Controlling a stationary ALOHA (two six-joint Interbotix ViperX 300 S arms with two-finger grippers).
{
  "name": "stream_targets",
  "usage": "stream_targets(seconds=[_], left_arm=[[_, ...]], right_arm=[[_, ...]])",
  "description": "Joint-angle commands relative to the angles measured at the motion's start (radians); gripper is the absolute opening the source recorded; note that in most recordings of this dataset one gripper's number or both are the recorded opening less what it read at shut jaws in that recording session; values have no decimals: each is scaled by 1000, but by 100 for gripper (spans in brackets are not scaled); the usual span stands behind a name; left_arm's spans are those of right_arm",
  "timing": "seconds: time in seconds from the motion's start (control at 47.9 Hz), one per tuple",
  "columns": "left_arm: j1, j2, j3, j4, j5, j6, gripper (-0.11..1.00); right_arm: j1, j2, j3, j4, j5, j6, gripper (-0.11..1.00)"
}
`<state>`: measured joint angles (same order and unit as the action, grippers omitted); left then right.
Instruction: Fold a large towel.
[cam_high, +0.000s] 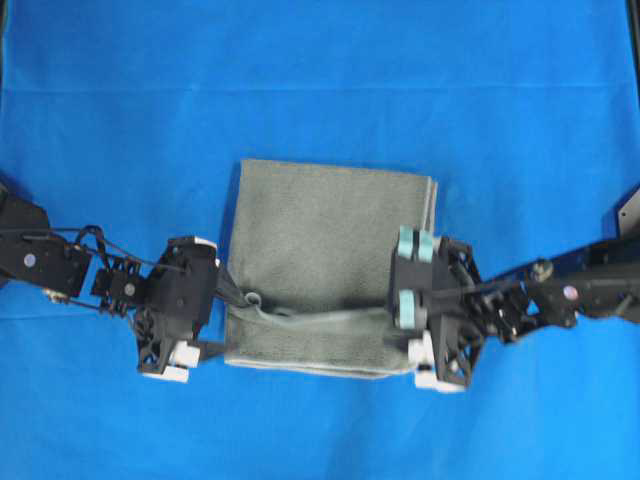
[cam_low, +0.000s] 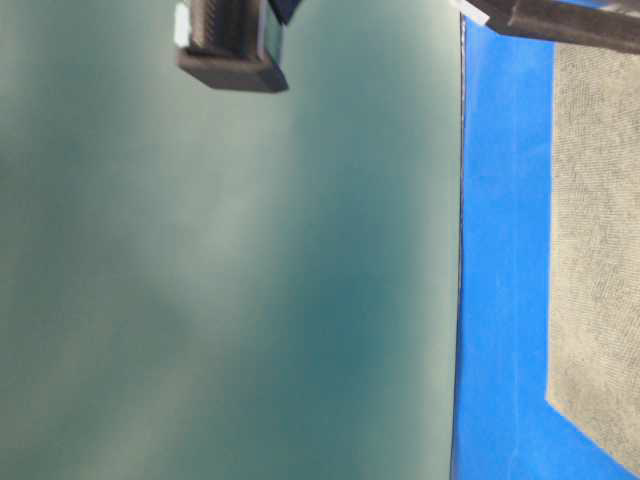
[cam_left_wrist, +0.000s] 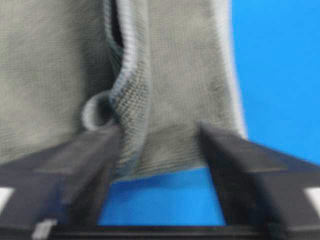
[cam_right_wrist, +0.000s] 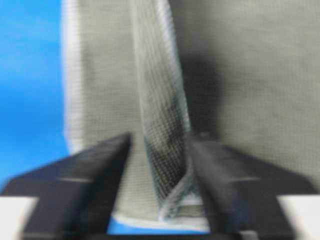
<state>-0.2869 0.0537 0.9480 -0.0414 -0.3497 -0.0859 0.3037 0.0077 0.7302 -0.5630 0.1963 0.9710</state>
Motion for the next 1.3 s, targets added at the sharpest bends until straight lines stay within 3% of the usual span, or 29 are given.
stream_targets(seconds=[0.0,0.23,0.376,0.439,0.815,1.087,1.275], left_arm=[[-37,-31,-21,2,6,0,73],[-143,-169,-26,2,106,-2,68],[-161,-342,-21,3,183,11,67],[-156,-419,-14,6,207,21,66],[-26,-960,43,11,399,91,65],[112,-1230,64,11,638,135,65],[219,-1339,121,12,696,137,65]], right_arm=[[43,-11,-35,0,6,-2,65],[146,-34,-86,-2,12,-2,56],[152,-115,-95,-14,55,-6,56],[152,-176,-97,-44,95,-9,56],[152,-543,-67,-258,313,-5,56],[152,-859,63,-313,405,-2,55],[147,-1066,198,-365,411,3,54]])
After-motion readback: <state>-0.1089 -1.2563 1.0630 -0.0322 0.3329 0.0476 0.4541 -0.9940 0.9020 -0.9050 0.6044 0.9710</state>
